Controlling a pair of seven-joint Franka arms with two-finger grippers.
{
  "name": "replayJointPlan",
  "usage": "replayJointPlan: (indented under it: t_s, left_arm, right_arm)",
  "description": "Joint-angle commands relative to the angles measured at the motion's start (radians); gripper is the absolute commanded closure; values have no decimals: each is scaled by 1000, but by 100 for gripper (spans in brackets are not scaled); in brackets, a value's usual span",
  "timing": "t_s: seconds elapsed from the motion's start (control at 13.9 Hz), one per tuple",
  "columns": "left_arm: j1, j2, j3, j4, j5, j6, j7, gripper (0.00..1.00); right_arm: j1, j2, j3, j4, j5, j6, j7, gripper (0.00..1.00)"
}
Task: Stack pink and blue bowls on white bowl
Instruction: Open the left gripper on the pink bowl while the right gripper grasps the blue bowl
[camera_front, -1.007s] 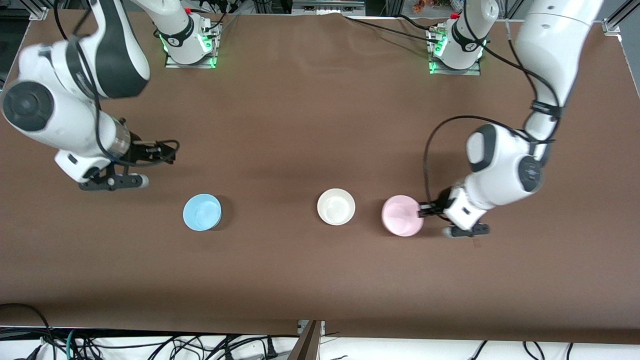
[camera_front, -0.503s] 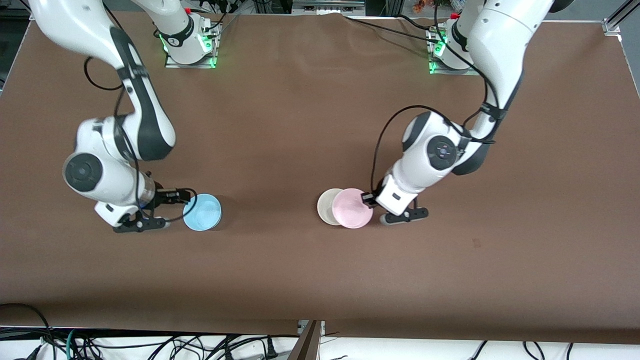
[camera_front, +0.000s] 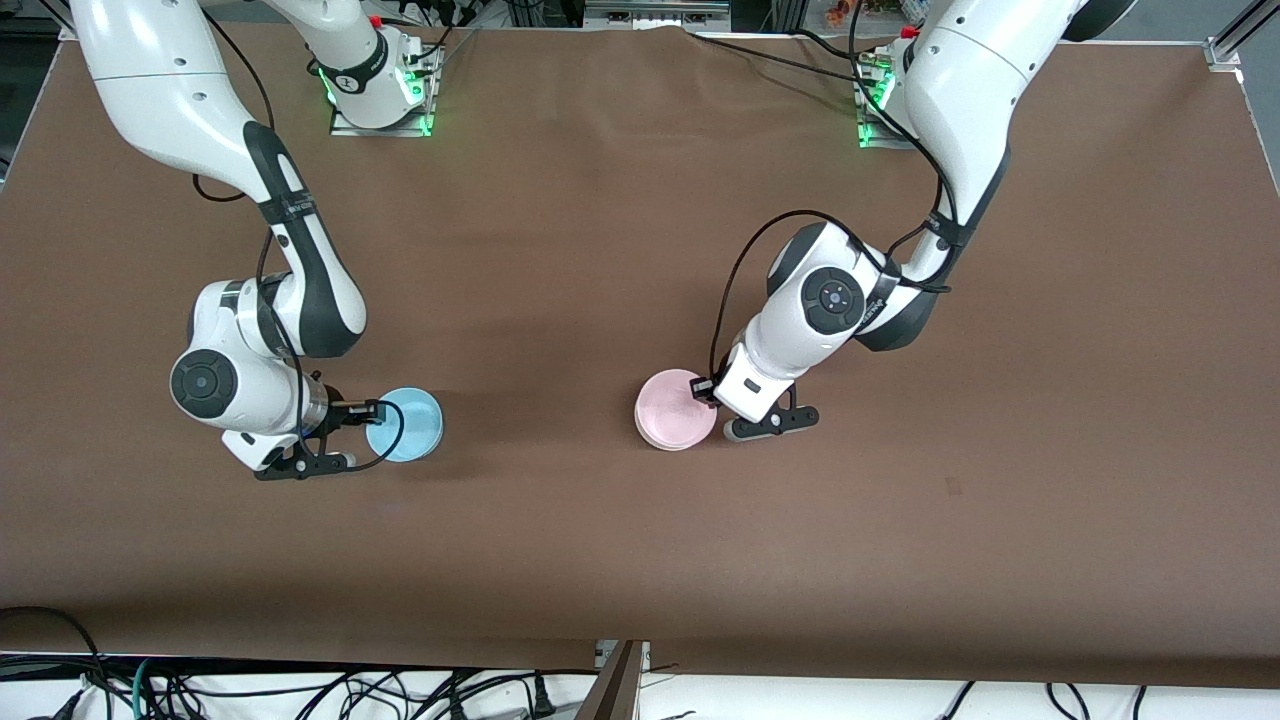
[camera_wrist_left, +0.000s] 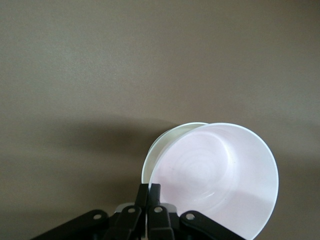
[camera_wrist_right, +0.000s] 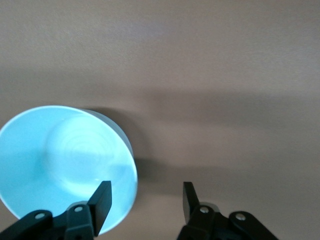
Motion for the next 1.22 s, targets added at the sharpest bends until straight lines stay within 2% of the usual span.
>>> replayJointPlan:
  t_s: [0.0,0.22,0.5,0.72,0.79,0.86,1.01,1.15]
  left_arm:
    - [-12,33,-1,28,66,-2,-55,100]
    - [-16,44,-3,30,63,-2,-65,100]
    - [-21,59,-5,31,63,10,-66,100]
    - [-21,67,-5,33,61,15,-109,99]
    - [-19,66,-5,33,61,15,-111,79]
    - [-16,66,-5,33,58,15,-112,48]
    - [4,49,-5,36,51,7,-112,0]
    - [37,-2,-5,40,26,-52,-109,0]
  right_arm:
    - [-4,22,11,11,26,33,-17,59]
    - [-1,24,11,13,27,34,-17,99]
    - [4,15,17,42,29,2,-13,100]
    - [10,4,72,183,32,-192,58,100]
    - [12,7,99,227,31,-244,122,100]
    - [18,9,129,255,29,-266,186,100]
    - [48,7,143,271,27,-268,249,100]
    - [76,7,143,295,29,-274,295,100]
